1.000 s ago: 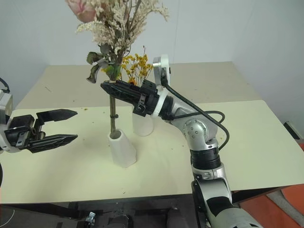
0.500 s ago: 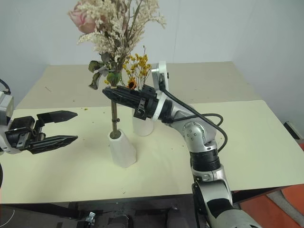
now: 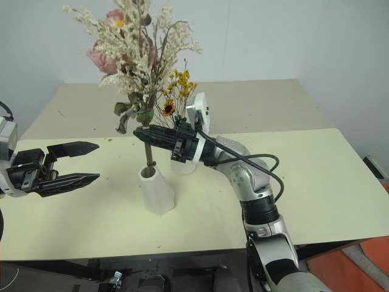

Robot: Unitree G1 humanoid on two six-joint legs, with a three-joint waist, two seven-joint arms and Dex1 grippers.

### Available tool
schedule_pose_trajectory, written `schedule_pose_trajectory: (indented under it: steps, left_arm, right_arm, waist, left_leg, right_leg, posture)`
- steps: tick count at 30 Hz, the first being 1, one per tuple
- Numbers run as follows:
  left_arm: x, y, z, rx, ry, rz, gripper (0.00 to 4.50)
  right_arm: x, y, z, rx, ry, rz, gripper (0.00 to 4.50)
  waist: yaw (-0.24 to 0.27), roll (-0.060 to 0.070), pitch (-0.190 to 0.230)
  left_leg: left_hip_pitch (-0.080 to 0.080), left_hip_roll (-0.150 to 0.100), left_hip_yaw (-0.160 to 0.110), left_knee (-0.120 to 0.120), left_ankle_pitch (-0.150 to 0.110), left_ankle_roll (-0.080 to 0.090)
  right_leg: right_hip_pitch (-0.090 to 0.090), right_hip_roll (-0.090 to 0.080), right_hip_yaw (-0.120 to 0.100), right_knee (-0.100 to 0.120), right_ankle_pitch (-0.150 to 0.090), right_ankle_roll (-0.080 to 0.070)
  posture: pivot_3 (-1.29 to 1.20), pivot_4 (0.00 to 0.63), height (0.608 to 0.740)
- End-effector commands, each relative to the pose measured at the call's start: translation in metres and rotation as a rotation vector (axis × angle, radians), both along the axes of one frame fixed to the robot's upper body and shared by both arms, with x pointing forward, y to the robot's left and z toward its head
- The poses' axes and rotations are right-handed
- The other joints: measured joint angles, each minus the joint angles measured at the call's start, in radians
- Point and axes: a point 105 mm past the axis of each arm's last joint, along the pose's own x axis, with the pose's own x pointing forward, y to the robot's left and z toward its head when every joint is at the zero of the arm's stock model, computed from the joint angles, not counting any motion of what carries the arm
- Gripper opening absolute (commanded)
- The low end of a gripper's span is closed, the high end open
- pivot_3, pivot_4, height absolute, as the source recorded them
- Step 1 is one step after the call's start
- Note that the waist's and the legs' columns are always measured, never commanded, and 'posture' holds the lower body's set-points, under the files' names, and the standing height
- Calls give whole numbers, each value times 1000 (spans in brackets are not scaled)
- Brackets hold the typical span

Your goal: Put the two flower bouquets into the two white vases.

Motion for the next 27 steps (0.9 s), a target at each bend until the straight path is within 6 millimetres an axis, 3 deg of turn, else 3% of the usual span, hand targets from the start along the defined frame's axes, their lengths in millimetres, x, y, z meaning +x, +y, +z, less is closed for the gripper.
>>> schedule_pose_trajectory:
  steps: [1,15,27]
  left_arm:
    - [-3,-1,8,19,-43,-2,4500]
    - [-1,-1,7,18,-43,2,4500]
    - [-4,0,7,21,-45,13,4500]
  right_arm:
    - [-10,0,11,18,-89,13,243]
    - [-22,6,13,21,-140,51,243]
    - [-16,11,-10,-28,-143,35,243]
  waist:
    - [0,0,0]
    - [-1,0,0]
    - [0,0,0]
  left_leg:
    - [0,0,0,0,0,0]
    - [0,0,0,0,0,0]
    - [0,0,0,0,0,0]
  right_leg:
    - [0,0,0,0,0,0]
    - [0,0,0,0,0,0]
    - [0,0,0,0,0,0]
  posture:
    - [0,150,740]
    - [0,150,740]
    - [0,150,740]
